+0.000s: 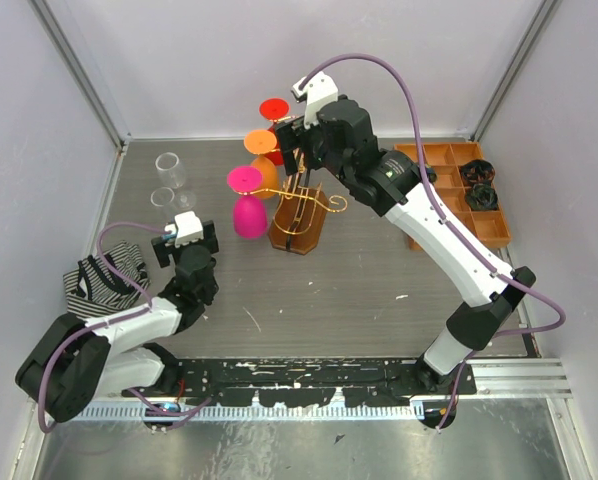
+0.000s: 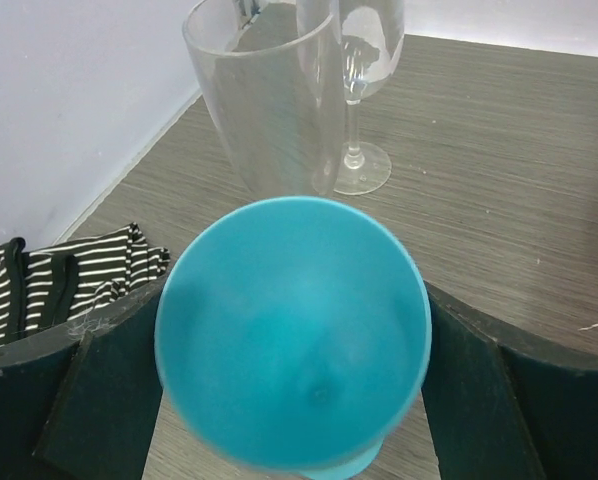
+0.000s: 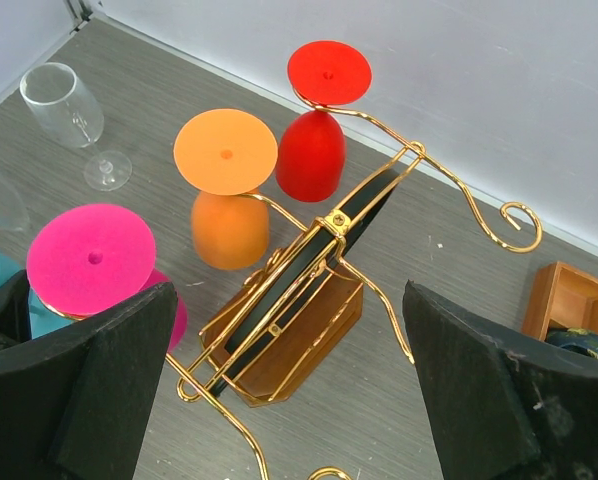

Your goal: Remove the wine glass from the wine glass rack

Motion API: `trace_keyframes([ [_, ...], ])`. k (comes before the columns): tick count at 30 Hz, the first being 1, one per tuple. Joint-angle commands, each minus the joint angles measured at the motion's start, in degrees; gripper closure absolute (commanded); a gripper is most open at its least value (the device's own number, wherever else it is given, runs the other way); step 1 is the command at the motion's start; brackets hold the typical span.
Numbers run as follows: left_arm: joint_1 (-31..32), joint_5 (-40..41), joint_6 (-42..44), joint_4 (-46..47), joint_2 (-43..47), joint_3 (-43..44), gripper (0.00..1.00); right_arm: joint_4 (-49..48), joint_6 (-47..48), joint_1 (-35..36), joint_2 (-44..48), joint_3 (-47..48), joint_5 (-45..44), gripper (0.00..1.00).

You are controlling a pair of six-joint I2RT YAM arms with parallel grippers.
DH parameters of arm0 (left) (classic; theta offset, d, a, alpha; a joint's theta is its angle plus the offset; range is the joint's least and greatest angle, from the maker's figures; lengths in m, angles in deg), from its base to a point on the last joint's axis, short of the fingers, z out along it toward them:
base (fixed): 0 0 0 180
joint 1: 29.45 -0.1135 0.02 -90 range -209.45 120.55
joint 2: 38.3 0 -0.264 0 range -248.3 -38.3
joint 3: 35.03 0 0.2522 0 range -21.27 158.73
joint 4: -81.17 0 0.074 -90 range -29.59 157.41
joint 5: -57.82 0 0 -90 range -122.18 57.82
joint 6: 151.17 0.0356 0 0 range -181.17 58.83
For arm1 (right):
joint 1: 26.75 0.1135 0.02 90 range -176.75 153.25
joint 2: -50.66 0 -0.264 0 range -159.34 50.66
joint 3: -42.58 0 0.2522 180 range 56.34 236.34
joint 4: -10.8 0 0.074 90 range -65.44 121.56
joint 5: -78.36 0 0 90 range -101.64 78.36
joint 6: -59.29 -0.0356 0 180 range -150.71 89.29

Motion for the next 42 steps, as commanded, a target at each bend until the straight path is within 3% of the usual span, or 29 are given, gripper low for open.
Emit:
trace_keyframes([
  [1, 0.2, 1.8, -1.98, -0.15, 0.72, 2.4, 0.02, -3.28, 0.72, -0.28, 2.69, 0.49, -0.03, 0.0],
  [12, 0.11, 2.15, -2.44, -1.07, 1.08, 2.44, 0.02, -3.57, 1.49, -0.36, 3.02, 0.22, -0.55, 0.0],
  [18, 0.28, 1.62, -7.25, -12.0, 9.44, 3.17, 0.02, -3.26, -1.02, -1.71, 1.74, 2.93, -0.37, 0.0],
  [27, 0.26, -1.19, -8.34, -27.66, 20.54, 8.74, 0.02, 3.3, -18.9, -8.94, -10.25, 16.03, 22.15, 0.13],
  [31, 0.24, -3.39, -14.51, -39.71, 23.82, 14.38, 0.02, 4.73, -27.75, -12.36, -17.83, 22.37, 32.77, 0.2],
  [35, 0.27, -4.55, -18.45, -48.01, 23.69, 21.63, 0.02, 5.08, -30.31, -12.7, -23.58, 27.1, 34.82, 0.24],
  [42, 0.28, -7.4, -21.28, -54.61, 24.53, 27.85, 0.02, 4.19, -31.05, -13.1, -29.42, 30.19, 35.8, 0.27],
])
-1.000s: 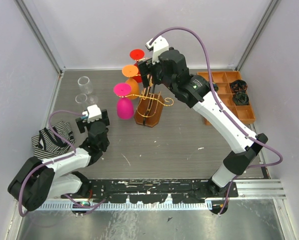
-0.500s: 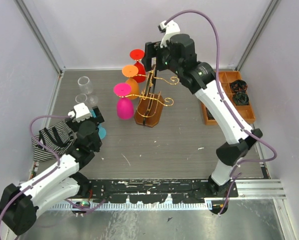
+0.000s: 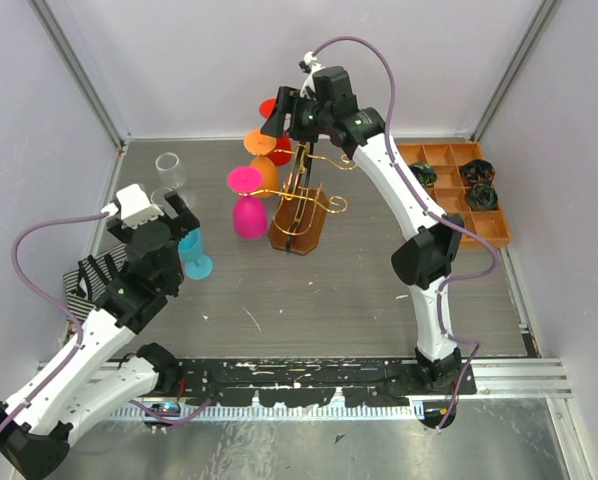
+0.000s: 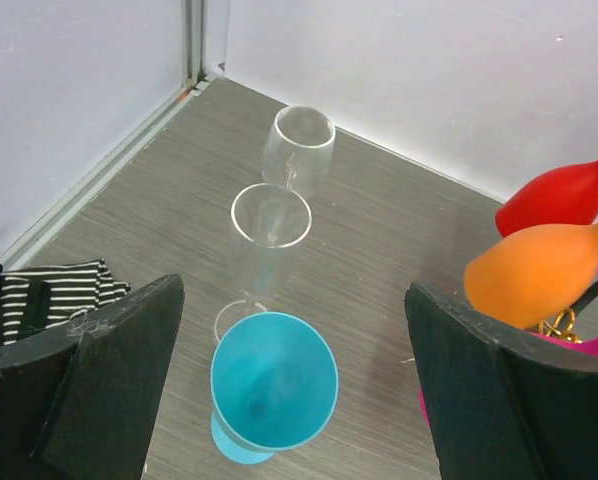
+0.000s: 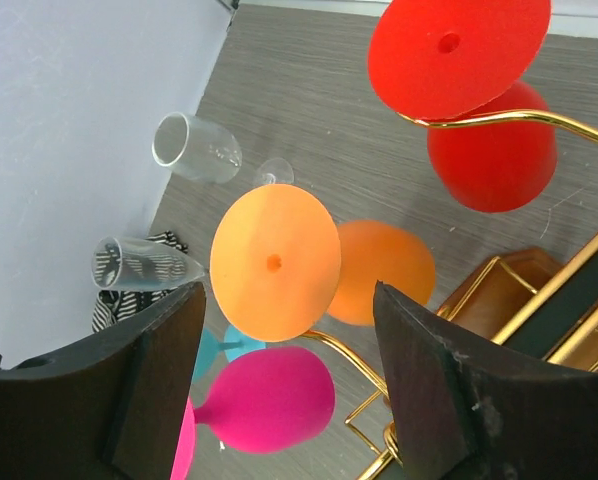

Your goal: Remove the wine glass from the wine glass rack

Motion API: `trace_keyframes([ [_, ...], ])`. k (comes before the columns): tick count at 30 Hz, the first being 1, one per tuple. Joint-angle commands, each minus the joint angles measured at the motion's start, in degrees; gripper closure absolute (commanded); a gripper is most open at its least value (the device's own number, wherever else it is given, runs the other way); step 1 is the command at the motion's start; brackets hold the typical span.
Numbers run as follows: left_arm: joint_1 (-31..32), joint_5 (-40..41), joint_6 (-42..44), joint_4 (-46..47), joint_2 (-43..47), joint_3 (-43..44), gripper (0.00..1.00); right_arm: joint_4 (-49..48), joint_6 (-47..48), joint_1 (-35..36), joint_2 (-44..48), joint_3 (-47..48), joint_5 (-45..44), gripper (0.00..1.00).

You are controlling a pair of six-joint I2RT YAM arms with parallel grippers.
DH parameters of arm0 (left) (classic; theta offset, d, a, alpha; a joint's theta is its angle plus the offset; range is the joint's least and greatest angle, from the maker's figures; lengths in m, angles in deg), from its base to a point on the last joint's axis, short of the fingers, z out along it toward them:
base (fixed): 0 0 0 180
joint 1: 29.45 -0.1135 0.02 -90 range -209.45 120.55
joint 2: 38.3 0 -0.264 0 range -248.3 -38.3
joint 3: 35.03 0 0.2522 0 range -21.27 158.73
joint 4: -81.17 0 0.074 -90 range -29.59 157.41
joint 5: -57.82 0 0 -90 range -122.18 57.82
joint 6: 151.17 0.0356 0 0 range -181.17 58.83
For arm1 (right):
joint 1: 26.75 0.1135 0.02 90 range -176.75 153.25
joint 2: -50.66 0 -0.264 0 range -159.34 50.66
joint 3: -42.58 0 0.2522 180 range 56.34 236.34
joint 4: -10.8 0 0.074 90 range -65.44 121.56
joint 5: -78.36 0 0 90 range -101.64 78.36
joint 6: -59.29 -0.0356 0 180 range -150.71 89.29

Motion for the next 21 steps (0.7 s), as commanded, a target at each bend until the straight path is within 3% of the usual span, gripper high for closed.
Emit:
trace_keyframes([
  [1, 0.17, -2.46, -4.39, -7.07, 1.73, 2.96, 0.02, -0.15, -2.9, -0.03, -0.37, 4.21, 4.08, 0.29],
  [5, 0.2, -3.91, -5.91, -8.37, 3.0, 3.52, 0.02, 0.1, -3.16, -0.06, -2.33, 5.38, 5.17, 0.35],
  [13, 0.19, -4.55, -6.88, -9.47, 4.27, 3.62, 0.02, 2.48, -0.72, -0.09, -3.87, 8.62, 1.93, 0.36],
  [18, 0.19, -4.65, -7.42, -11.14, 5.31, 3.89, 0.02, -3.33, 2.45, 1.05, 6.61, -3.39, -5.55, 0.38],
  [21, 0.19, -4.5, -7.4, -10.84, 6.04, 3.2, 0.02, -3.15, 7.35, 3.98, 11.95, -4.48, -12.79, 0.37],
])
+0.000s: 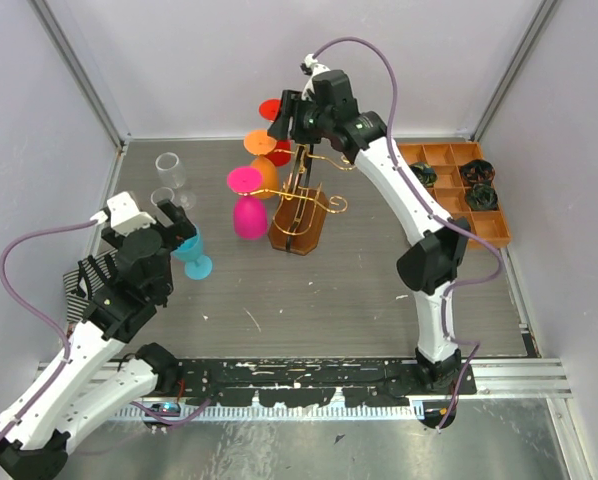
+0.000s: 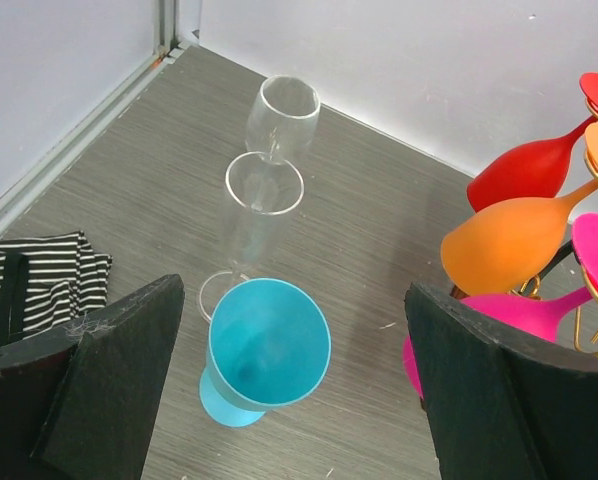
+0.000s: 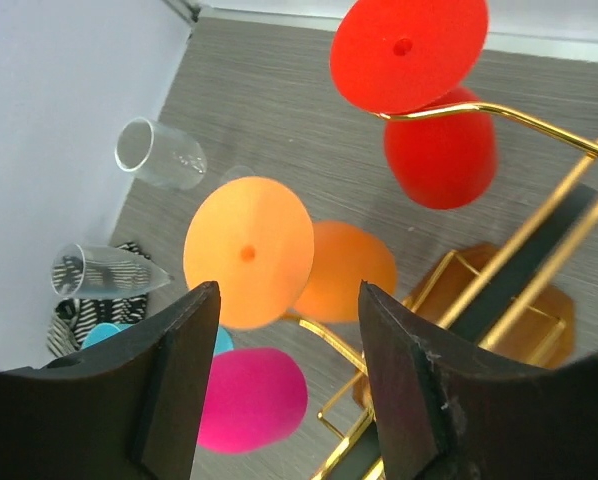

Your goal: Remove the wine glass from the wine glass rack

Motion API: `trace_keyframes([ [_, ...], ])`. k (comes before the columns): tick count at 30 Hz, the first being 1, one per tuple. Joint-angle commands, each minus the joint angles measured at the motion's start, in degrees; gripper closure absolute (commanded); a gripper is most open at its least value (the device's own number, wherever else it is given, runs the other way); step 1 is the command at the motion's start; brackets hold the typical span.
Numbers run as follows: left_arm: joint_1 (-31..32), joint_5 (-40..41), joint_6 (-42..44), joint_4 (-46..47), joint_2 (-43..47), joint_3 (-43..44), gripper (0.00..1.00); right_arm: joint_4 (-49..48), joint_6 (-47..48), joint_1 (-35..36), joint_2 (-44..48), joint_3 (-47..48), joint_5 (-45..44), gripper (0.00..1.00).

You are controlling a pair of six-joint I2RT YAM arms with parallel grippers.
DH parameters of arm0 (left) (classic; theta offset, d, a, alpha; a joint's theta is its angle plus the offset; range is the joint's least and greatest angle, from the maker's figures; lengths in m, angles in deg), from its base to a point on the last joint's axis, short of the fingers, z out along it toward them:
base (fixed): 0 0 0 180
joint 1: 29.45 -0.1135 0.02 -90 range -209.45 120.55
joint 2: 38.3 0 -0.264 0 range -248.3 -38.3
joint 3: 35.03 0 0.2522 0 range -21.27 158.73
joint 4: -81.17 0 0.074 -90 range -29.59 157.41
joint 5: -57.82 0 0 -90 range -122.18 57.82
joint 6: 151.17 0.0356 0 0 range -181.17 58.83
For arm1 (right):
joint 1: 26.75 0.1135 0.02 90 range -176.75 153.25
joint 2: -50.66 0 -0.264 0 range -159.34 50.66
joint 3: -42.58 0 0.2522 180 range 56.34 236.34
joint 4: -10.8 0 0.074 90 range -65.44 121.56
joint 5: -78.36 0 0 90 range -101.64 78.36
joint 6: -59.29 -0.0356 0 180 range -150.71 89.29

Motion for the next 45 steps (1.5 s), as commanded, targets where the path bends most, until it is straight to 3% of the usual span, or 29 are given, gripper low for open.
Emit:
trace_keyframes([
  [1, 0.15, 0.06, -0.98, -0.26, 1.4, 1.1, 0.02, -0.29, 7.2, 4.33, 11.2, -0.62, -11.23, 0.36],
  [6, 0.2, -0.77, -2.36, -1.55, 1.26, 1.39, 0.02, 8.33, 10.09, 7.33, 11.28, 4.01, -20.0, 0.34],
  [14, 0.19, -0.61, -2.28, -2.66, 2.89, 0.95, 0.02, 14.33, 10.52, 9.83, 11.93, -1.05, -31.42, 0.33],
  [27, 0.2, -1.69, -1.3, -2.07, 3.1, 0.3, 0.02, 21.8, 12.38, 9.17, 5.42, 0.86, -30.53, 0.32],
  [34, 0.18, -3.53, -0.94, -1.13, 3.25, 0.13, 0.02, 20.96, 17.48, 4.93, 7.26, -1.15, -27.61, 0.6],
  [40, 0.19, -6.27, -3.48, -1.0, 1.67, 0.35, 0.02, 13.0, 32.77, 0.31, 8.18, -2.76, -20.01, 0.8],
  [43, 0.17, -6.93, -3.54, -1.82, 0.39, 1.14, 0.02, 8.6, 37.56, -2.86, 8.32, -3.46, -16.01, 0.81],
  [45, 0.19, -6.97, -2.84, -2.2, -0.13, 1.77, 0.02, 5.66, 39.52, -4.51, 7.79, -3.22, -15.42, 0.74],
])
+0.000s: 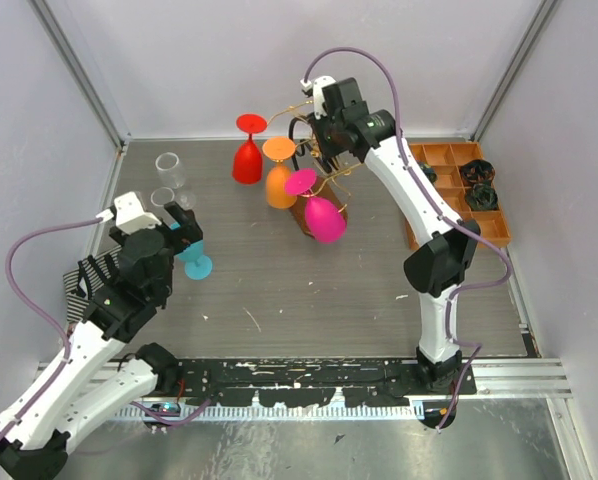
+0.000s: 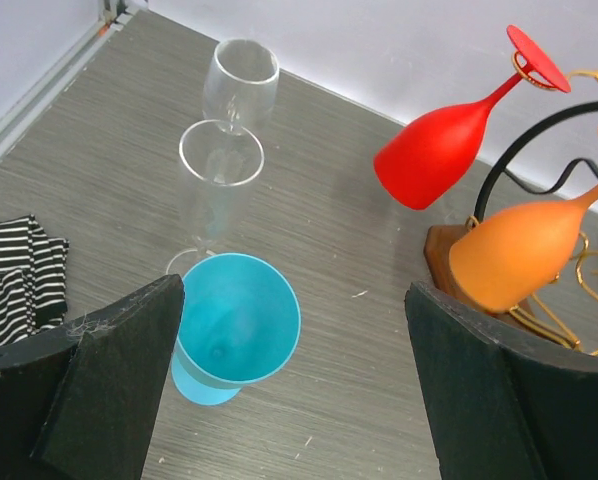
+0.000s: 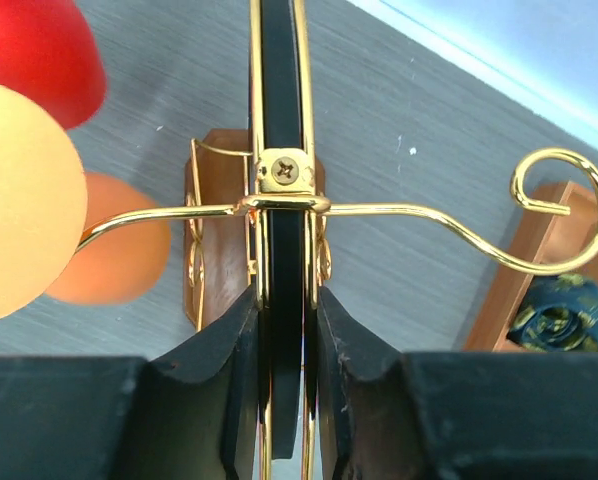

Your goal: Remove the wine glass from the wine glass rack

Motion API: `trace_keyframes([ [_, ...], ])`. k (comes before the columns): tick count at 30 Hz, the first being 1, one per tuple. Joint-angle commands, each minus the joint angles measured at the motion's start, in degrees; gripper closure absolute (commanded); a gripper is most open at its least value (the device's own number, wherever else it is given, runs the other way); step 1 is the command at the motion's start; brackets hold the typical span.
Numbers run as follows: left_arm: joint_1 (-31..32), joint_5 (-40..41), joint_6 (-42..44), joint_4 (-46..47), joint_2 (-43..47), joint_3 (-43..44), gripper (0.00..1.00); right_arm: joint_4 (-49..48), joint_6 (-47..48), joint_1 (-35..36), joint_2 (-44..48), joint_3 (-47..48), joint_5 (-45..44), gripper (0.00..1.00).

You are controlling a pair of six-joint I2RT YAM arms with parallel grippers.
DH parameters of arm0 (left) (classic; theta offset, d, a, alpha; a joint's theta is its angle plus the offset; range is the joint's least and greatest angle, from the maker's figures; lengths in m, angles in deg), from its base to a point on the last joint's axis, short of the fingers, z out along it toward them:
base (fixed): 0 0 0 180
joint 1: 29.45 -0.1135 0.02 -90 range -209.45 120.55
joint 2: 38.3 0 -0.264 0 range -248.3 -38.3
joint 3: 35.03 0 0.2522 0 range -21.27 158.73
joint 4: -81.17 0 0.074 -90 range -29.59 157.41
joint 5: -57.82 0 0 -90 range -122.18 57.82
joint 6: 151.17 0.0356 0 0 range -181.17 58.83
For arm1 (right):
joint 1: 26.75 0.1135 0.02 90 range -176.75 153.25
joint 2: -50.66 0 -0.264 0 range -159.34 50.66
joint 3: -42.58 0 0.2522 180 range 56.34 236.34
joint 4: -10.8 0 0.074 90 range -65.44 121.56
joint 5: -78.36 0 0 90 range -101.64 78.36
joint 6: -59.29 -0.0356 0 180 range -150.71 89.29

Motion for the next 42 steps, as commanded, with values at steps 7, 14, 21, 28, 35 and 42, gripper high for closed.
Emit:
trace_keyframes([
  [7, 0.19, -1.23, 1.66, -0.07, -1.27, 2.94, 0.02, -17.86, 15.46, -3.71, 1.19, 0.94, 1.45, 0.43],
  [14, 0.19, -1.4, 1.77, -1.24, -1.03, 3.49, 0.02, -20.64, 15.2, -3.73, 3.84, 1.56, 0.73, 0.19],
  [21, 0.2, -1.65, 1.76, -1.69, -1.42, 3.95, 0.02, -20.98, 6.16, -3.61, 14.5, -6.4, 2.98, 0.17],
  [28, 0.19, -1.37, 1.54, -3.6, -0.52, 5.0, 0.02, -11.67, -11.69, -3.68, 19.52, -8.67, 7.16, 0.26],
  [35, 0.19, -1.53, 0.57, -5.45, 0.63, 4.93, 0.02, -4.88, -18.07, -3.74, 18.29, -10.2, 14.25, 0.32],
  [42, 0.2, -1.61, -0.3, -6.41, 1.34, 4.42, 0.02, -6.33, -19.72, -3.77, 20.39, -19.27, 16.38, 0.33],
])
